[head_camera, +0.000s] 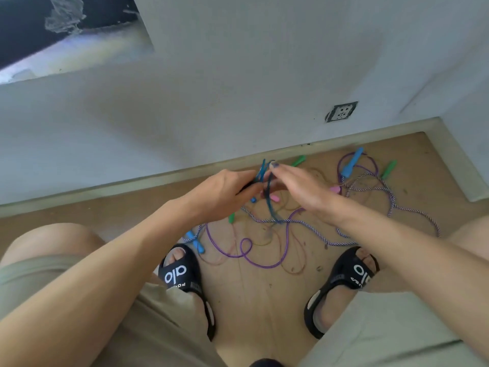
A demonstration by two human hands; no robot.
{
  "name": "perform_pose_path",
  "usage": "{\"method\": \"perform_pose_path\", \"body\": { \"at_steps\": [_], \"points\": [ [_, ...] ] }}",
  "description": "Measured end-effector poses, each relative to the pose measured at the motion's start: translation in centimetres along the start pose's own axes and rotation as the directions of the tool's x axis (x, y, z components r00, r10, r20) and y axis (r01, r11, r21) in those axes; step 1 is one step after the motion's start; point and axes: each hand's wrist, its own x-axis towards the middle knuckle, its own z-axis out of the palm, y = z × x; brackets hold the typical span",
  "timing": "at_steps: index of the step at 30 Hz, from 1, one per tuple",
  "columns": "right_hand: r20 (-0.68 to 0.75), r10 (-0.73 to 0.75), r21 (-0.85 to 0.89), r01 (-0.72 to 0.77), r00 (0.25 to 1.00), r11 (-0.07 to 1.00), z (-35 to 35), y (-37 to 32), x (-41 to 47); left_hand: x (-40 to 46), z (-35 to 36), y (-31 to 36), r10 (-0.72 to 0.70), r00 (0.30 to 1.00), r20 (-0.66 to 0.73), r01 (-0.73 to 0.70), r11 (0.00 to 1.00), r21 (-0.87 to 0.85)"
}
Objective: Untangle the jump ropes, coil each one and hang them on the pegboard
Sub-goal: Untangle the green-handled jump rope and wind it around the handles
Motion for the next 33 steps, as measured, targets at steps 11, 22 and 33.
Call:
{"method": "perform_pose_path", "body": {
  "at_steps": [11,22,33],
  "points": [
    [-0.134,-0.072,-0.115,0.057,0.988,0.992,-2.8,-1.0,3.2,-0.3,-0.7,-2.0,-0.063,0.997,0.036,0.063,0.998,0.003],
    [0.143,0.009,-0.167,0.015,0.990,0.986,-0.9,-0.7,1.5,-1.1,-0.2,-2.2,0.002,1.000,-0.010,-0.002,1.000,-0.017],
    [-0.216,-0.241,-0.873,-0.076,0.946,0.482,-5.3,0.5,3.2,-0.5,-0.6,-2.9,-0.100,0.995,0.012,0.100,0.995,0.006]
  ]
}}
